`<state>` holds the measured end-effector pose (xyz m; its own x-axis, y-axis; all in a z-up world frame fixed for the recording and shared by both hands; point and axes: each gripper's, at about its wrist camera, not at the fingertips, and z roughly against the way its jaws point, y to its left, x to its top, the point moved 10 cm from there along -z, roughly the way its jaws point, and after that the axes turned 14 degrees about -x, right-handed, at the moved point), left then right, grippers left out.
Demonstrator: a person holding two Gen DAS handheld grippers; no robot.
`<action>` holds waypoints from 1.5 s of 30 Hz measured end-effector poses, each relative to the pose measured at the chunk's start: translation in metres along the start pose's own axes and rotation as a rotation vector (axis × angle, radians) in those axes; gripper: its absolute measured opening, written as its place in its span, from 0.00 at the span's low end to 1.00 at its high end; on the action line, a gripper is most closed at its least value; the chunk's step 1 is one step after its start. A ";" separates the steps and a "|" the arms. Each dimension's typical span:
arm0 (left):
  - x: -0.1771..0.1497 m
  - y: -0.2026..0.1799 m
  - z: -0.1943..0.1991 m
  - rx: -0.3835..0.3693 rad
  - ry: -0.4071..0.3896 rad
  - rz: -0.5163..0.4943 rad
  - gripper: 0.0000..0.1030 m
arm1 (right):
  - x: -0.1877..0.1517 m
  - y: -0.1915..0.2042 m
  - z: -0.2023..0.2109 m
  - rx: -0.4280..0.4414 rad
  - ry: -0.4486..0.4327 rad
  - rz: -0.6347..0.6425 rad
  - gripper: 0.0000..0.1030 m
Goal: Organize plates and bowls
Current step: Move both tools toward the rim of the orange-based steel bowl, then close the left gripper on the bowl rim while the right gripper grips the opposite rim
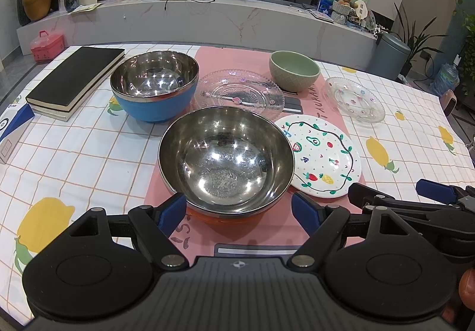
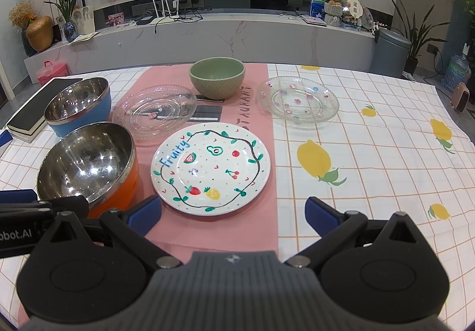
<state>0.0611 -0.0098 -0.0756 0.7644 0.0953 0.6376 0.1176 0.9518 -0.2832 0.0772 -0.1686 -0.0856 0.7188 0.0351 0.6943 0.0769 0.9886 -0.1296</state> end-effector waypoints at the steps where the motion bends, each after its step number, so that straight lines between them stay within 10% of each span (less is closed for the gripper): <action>1: 0.000 0.000 0.000 0.000 0.000 0.000 0.92 | 0.000 0.000 0.000 0.000 0.000 0.000 0.98; 31: 0.002 0.000 0.002 -0.011 -0.004 0.012 0.83 | 0.005 0.003 0.000 0.012 -0.012 0.019 0.98; 45: 0.022 0.041 0.005 0.068 -0.045 0.104 0.73 | 0.036 0.055 -0.009 0.203 0.025 0.023 0.97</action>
<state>0.0798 0.0326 -0.0696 0.7409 0.2062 0.6392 -0.0053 0.9535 -0.3013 0.1140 -0.1145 -0.0740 0.7357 0.0573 0.6748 -0.0792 0.9969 0.0017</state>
